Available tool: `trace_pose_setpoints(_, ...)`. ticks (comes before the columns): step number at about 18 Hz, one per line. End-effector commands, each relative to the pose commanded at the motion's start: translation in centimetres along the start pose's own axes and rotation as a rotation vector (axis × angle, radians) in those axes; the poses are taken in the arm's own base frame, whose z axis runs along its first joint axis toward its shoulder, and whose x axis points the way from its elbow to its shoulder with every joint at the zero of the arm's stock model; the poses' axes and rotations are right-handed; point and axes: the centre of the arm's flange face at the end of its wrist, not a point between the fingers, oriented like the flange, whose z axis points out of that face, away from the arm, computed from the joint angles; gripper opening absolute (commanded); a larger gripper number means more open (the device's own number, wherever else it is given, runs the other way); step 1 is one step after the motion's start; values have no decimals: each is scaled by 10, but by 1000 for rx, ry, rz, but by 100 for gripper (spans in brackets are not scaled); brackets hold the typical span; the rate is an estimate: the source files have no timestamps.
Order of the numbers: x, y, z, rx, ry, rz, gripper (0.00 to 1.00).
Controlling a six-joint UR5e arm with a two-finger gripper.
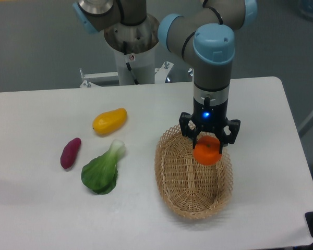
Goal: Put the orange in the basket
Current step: 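Lower the held orange down into the wicker basket with the gripper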
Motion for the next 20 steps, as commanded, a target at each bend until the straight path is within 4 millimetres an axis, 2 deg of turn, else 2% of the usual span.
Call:
trace_pose_setpoints(7, 3, 2, 6, -10, 6, -1, 58)
trace_pose_setpoints(12, 11, 6, 23, -35, 21, 4, 57)
trace_pose_setpoints(18, 27, -11, 67, -88, -10, -48, 56)
trace_pose_setpoints(20, 24, -15, 85, -74, -23, -127, 56)
